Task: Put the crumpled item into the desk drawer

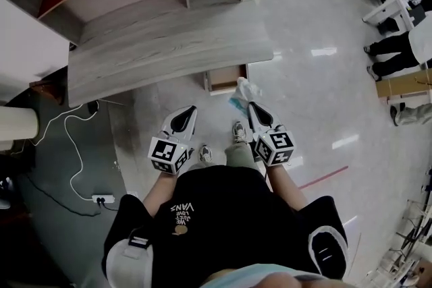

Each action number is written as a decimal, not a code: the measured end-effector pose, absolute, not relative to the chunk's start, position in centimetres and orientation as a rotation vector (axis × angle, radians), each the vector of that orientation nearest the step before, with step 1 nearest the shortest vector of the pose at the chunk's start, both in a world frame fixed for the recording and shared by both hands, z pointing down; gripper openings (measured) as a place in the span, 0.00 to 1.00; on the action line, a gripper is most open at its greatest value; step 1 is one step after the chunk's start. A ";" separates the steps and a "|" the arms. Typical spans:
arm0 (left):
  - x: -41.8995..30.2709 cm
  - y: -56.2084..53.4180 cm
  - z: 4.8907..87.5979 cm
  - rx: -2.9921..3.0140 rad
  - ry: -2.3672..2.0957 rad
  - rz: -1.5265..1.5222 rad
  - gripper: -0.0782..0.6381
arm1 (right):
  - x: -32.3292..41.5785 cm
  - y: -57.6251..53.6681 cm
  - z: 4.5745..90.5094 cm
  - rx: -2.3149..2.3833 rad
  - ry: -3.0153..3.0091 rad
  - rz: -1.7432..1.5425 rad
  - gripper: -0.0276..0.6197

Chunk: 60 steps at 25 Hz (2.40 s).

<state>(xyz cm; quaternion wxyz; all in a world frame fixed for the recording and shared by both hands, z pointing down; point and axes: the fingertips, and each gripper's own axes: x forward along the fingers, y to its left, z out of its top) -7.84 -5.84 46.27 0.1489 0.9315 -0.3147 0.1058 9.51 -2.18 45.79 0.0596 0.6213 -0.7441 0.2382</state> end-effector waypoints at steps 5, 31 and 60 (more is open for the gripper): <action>-6.9 -7.5 47.6 2.633 -0.960 0.309 0.18 | 10.9 -4.9 47.3 1.804 -2.247 0.725 0.06; -5.8 -11.3 50.5 2.575 -1.118 0.300 0.18 | 10.9 -12.3 61.4 1.477 -2.154 0.841 0.06; -5.7 -11.0 55.8 2.472 -1.149 0.359 0.18 | 10.8 -15.1 70.5 1.332 -2.089 0.813 0.06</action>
